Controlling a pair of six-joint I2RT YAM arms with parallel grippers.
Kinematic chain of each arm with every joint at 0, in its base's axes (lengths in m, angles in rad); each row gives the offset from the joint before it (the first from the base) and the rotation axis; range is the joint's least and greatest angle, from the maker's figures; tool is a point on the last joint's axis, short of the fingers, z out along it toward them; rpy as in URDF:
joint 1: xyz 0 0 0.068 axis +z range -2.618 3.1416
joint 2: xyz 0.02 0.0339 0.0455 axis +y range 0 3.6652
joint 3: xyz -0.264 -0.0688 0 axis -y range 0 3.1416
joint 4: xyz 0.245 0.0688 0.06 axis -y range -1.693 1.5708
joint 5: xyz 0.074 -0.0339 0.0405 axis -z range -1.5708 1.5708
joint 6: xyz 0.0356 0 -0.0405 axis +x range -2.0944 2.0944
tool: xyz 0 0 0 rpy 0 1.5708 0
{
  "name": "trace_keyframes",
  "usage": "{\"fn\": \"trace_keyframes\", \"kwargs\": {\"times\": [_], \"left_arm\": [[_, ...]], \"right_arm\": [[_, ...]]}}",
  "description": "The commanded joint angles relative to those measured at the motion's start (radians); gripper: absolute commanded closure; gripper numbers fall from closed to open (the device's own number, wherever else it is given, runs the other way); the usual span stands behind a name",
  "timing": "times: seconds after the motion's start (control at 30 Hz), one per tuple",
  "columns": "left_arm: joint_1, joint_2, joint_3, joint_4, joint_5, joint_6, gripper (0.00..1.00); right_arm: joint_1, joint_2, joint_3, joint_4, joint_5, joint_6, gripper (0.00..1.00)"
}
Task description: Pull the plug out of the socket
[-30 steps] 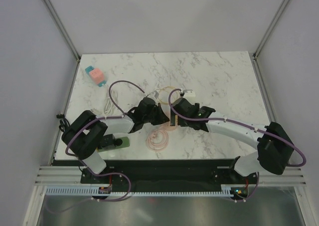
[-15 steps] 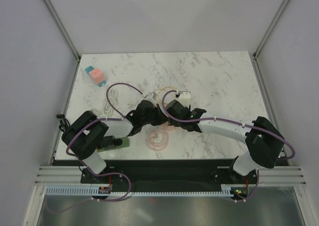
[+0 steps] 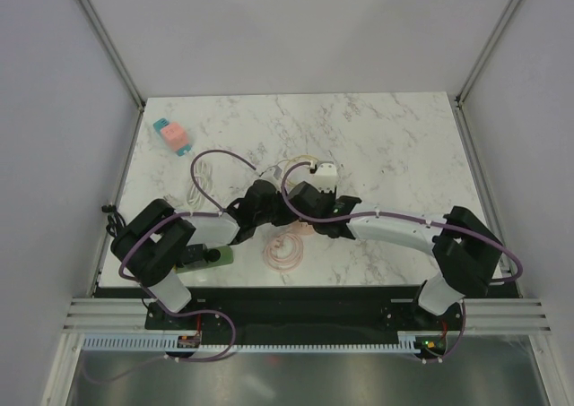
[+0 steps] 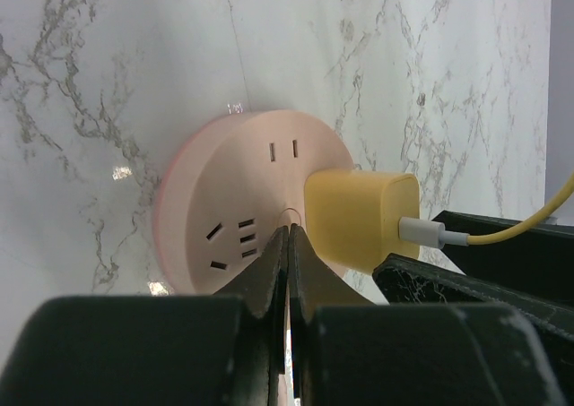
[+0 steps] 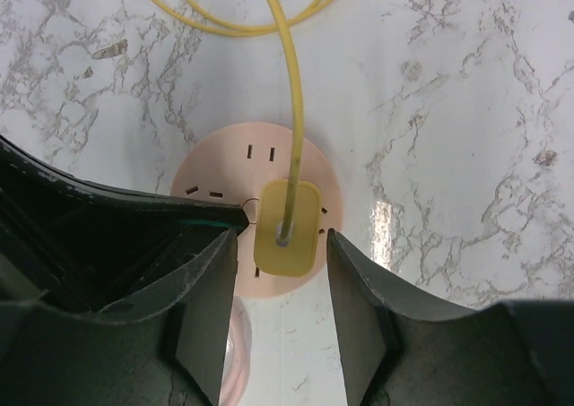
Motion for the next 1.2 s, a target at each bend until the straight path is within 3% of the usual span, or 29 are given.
{"fn": "trace_keyframes", "kwargs": {"times": [0.0,0.43,0.87,1.03,1.17], "left_arm": [[0.001,0.019,-0.003,-0.085,-0.063,-0.003,0.98],[0.001,0.005,-0.015,-0.085,-0.077,-0.012,0.98],[0.001,0.022,0.001,-0.148,-0.135,-0.054,0.98],[0.001,0.025,0.004,-0.152,-0.130,-0.055,0.98],[0.001,0.025,0.002,-0.152,-0.134,-0.057,0.98]], "right_arm": [[0.018,0.028,0.036,0.017,0.046,0.024,0.48],[0.036,0.111,0.089,-0.028,0.169,0.053,0.47],[0.035,0.169,0.112,-0.029,0.223,0.072,0.53],[0.036,0.178,0.118,-0.031,0.207,0.084,0.57],[0.035,0.169,0.115,-0.032,0.204,0.084,0.66]]}}
